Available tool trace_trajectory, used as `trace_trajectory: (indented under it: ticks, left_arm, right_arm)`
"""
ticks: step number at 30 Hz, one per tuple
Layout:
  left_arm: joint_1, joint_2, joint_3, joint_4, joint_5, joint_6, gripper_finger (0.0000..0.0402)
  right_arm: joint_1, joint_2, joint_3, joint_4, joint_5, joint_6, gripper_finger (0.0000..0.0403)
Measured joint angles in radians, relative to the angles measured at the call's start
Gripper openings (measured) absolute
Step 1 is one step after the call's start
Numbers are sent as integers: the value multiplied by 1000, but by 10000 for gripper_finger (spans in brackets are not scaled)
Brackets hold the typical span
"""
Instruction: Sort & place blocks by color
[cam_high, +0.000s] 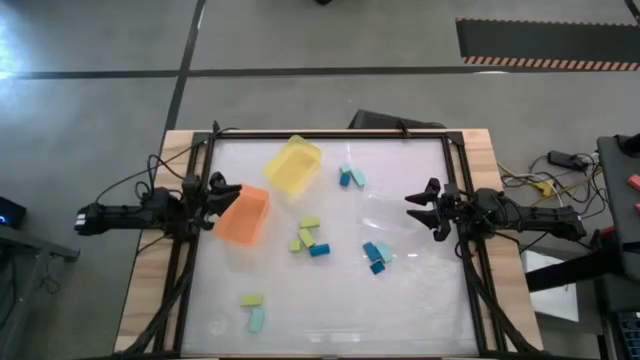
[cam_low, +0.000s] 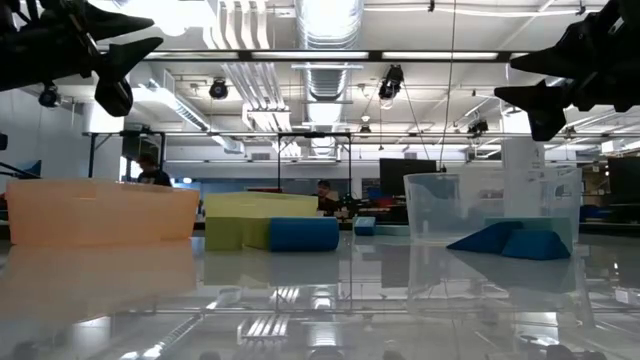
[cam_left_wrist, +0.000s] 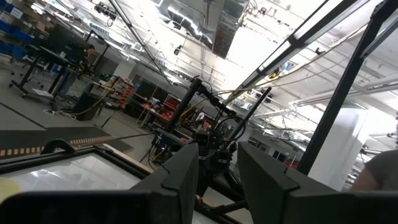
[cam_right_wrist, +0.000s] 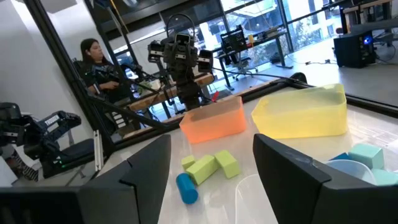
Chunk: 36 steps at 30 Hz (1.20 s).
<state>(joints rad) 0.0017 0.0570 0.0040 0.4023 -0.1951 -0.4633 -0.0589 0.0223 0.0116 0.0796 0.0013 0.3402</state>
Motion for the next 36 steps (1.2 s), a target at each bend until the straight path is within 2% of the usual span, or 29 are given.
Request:
trace_trajectory:
  ticks: [3,8,10,13,18,27,32,36]
  left_arm:
    - [0,0,0,0,0,0,97]
    - [0,0,0,0,0,0,97]
    - [0,0,0,0,0,0,97]
    - [0,0,0,0,0,0,97]
    - [0,0,0,0,0,0,97]
    - [0,0,0,33,-2,2,97]
    - [0,1,0,202,-4,0,97]
    - [0,0,0,349,-4,-1,97]
  right_arm:
    - [0,0,0,2,3,-3,219]
    - [0,8,0,4,183,-127,219]
    - [0,7,0,6,220,-134,219]
    - [0,7,0,25,227,-83,219]
    - [0,7,0,101,238,117,219]
    - [0,5,0,288,258,116,219]
    - [0,5,0,372,424,156,219]
    - [0,5,0,417,550,274,219]
